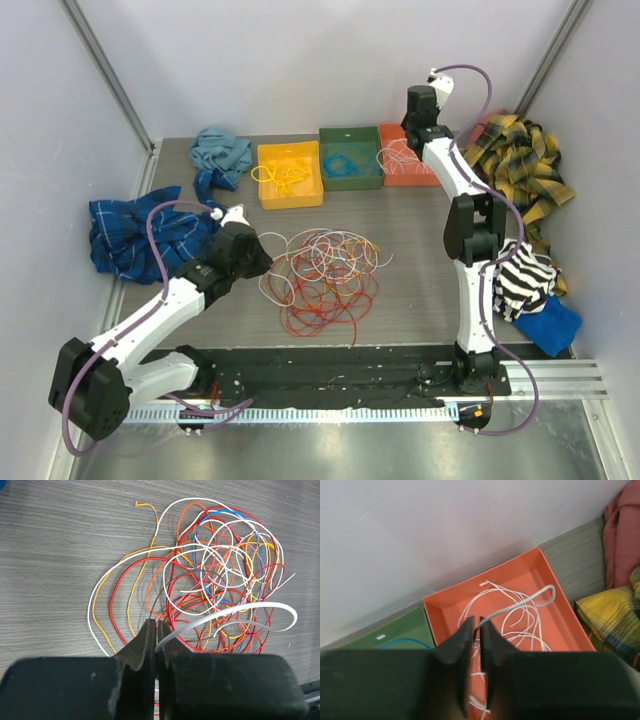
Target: Untangle the cables
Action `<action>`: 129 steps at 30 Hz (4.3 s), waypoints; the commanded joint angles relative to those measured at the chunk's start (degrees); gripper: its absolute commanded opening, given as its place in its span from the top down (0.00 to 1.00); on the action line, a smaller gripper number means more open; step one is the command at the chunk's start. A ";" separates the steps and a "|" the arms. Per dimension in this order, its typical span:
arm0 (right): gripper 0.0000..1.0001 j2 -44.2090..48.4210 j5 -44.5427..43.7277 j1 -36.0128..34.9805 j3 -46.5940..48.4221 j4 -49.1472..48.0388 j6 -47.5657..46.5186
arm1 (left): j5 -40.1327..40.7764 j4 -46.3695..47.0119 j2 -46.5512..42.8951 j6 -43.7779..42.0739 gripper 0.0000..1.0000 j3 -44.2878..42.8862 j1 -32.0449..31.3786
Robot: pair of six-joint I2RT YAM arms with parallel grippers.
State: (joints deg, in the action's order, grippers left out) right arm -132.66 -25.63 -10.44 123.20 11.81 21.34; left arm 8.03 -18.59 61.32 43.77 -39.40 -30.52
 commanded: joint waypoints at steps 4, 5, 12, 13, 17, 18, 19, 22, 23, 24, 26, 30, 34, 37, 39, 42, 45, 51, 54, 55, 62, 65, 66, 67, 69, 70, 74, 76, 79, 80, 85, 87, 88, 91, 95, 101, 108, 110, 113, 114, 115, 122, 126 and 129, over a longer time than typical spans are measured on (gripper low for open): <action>0.29 2.65 0.76 -0.55 -3.64 -2.48 3.09 | 0.93 0.31 -1.20 -1.84 1.00 -1.91 -0.15; 0.25 4.50 0.49 -0.81 -8.62 -5.11 2.92 | 0.85 0.22 -1.29 -1.93 1.00 -2.00 -0.15; 0.11 15.84 -4.60 -6.08 -8.31 -3.73 0.10 | 0.23 0.83 -3.48 -0.88 1.00 -1.30 -0.24; 0.11 19.51 -5.04 -7.57 -9.72 -3.38 0.28 | 0.14 1.01 -3.84 -0.62 1.00 -1.12 -0.24; 0.14 31.03 0.46 -11.08 -26.45 -3.81 3.78 | -0.38 1.80 -5.16 0.44 1.00 -0.16 -0.24; 0.18 33.50 2.40 -12.05 -30.26 -5.73 5.88 | -0.39 1.98 -5.42 0.61 1.00 -0.15 -0.24; 0.20 38.39 3.73 -13.02 -34.21 -6.71 6.69 | -0.82 2.06 -5.60 0.88 1.00 -0.33 -0.24; 0.28 45.27 12.50 -18.29 -48.81 -13.71 7.05 | -1.09 2.07 -5.95 1.32 1.00 -1.73 -0.24; 0.30 49.30 14.53 -19.87 -55.63 -15.57 7.13 | -1.00 1.98 -6.21 1.32 1.00 -2.34 -0.15; 0.34 51.60 17.86 -22.50 -58.74 -18.81 7.31 | -0.83 1.98 -6.30 1.32 1.00 -3.83 -0.24; 0.37 55.04 20.61 -25.23 -64.55 -21.91 7.40 | -0.39 1.89 -5.95 0.89 1.00 -5.77 -0.24; 0.39 61.02 23.16 -30.86 -72.99 -23.24 7.48 | 0.32 -0.21 -3.50 -0.52 1.00 -12.61 -0.24; 0.36 62.78 24.84 -35.43 -75.73 -23.32 7.13 | 1.02 -0.92 -2.61 -1.40 1.00 -15.88 -0.24; 0.36 64.19 24.84 -36.84 -78.02 -25.08 7.31 | 1.98 -1.10 -1.91 -2.11 1.00 -17.29 -0.24; 0.37 64.89 27.73 -37.46 -78.99 -26.48 7.57 | 2.34 -1.36 -1.56 -2.55 1.00 -17.99 -0.15; 0.36 65.69 26.69 -40.18 -79.95 -27.11 5.73 | 2.43 -1.63 -0.94 -2.64 1.00 -18.70 -0.15; 0.37 65.43 25.89 -42.21 -81.53 -29.03 5.29 | 2.25 -1.80 -0.76 -2.64 1.00 -19.05 -0.15; 0.36 61.12 26.15 -44.32 -81.01 -32.99 5.20 | 2.34 -2.33 -0.50 -3.34 1.00 -20.37 -0.24; 0.37 57.97 25.89 -44.58 -79.69 -33.61 4.67 | 1.99 -2.59 -0.68 -3.34 1.00 -20.72 -0.15; 0.37 57.08 24.06 -44.67 -79.34 -33.96 4.32 | 1.81 -2.68 -0.76 -3.34 1.00 -20.72 -0.24; 0.41 50.84 23.34 -44.67 -75.65 -36.68 5.02 | 1.72 -3.21 -1.29 -3.43 1.00 -20.72 -0.33; 0.43 50.66 23.08 -44.76 -75.47 -38.70 5.29 | 1.99 -3.38 -1.64 -3.60 1.00 -20.54 -0.33; 0.44 50.66 22.64 -44.67 -75.47 -39.23 5.37 | 1.90 -3.47 -1.73 -3.60 1.00 -20.54 -0.24; 0.45 50.57 22.55 -44.76 -75.39 -39.50 5.20 | 1.90 -3.47 -1.82 -3.43 1.00 -20.46 -0.24; 0.52 50.13 22.03 -44.76 -75.38 -40.72 5.37 | 1.64 -3.47 -1.73 -3.34 1.00 -20.37 -0.24; 0.56 49.96 22.02 -44.67 -75.38 -41.16 5.55 | 1.46 -3.56 -1.73 -3.25 1.00 -20.37 -0.33; 0.99 49.86 20.80 -44.67 -74.60 -40.56 6.26 | 2.68 -3.73 -2.17 -3.34 0.99 -20.02 -0.41; 0.99 52.76 17.03 -44.76 -73.81 -37.40 4.60 | 4.35 -4.35 -2.87 -3.95 0.75 -20.02 -0.33; 0.99 57.15 7.75 -44.32 -65.76 -27.05 -1.36 | 13.82 -7.77 -5.50 -4.92 0.32 -20.46 -0.41; 0.99 58.03 5.09 -44.06 -63.45 -21.54 -2.78 | 16.11 -9.08 -6.38 -5.01 0.23 -20.28 -0.33; 0.99 61.47 -2.13 -37.30 -48.53 -12.53 -6.48 | 21.24 -9.45 -12.09 -6.24 0.00 -17.74 -0.24; 0.99 60.51 -3.72 -35.71 -41.59 -12.17 -7.54 | 20.45 -9.36 -13.67 -5.80 0.00 -16.77 -0.24; 0.99 60.07 -6.08 -34.84 -39.20 -10.25 -8.24 | 20.01 -9.45 -14.20 -5.36 0.00 -15.72 -0.24; 0.99 57.44 -9.34 -33.60 -30.32 -9.88 -11.84 | 18.08 -10.15 -15.53 -3.69 0.00 -13.52 -0.24; 0.99 52.95 -13.13 -31.84 -19.95 -10.05 -18.33 | 16.14 -10.15 -16.93 -1.85 0.00 -10.71 -0.24; 0.99 44.79 -14.80 -26.41 -7.02 -10.67 -22.92 | 13.59 -8.92 -17.73 -1.05 0.00 -7.45 -0.24; 0.99 37.58 -14.02 -21.65 8.18 -15.24 -23.89 | 9.73 -6.20 -16.06 0.44 0.00 -3.76 -0.24; 0.99 37.56 -13.40 -21.56 8.46 -17.52 -24.25 | 7.19 -2.45 -14.49 1.31 0.00 -2.80 -0.33; 0.99 37.74 -11.99 -21.64 8.20 -17.00 -22.75 | 3.84 4.68 -11.94 2.54 0.00 0.01 -0.50; 0.99 38.09 -11.73 -21.56 7.33 -16.48 -22.49 | 1.83 11.75 -9.40 2.64 0.00 2.02 -0.59; 0.99 38.26 -11.55 -21.64 6.71 -16.38 -22.14 | 1.12 15.48 -8.07 2.64 0.00 3.00 -1.37; 0.99 40.29 -10.15 -21.56 0.56 -16.38 -19.15 | 0.67 43.53 11.34 -9.65 0.00 0.22 -9.55; 0.99 41.78 -9.00 -21.56 -3.48 -16.30 -16.61 | -1.35 51.44 22.07 -14.67 0.00 -4.54 -10.79; 0.99 43.36 -8.22 -21.64 -6.21 -16.47 -15.72 | -3.02 58.39 28.49 -16.61 0.00 -7.00 -10.87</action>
State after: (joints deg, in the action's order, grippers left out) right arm -92.99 -35.55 -31.90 119.46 -2.79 2.98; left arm 7.09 23.20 85.06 32.91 -42.17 -41.41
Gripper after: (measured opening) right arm 0.042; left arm 0.996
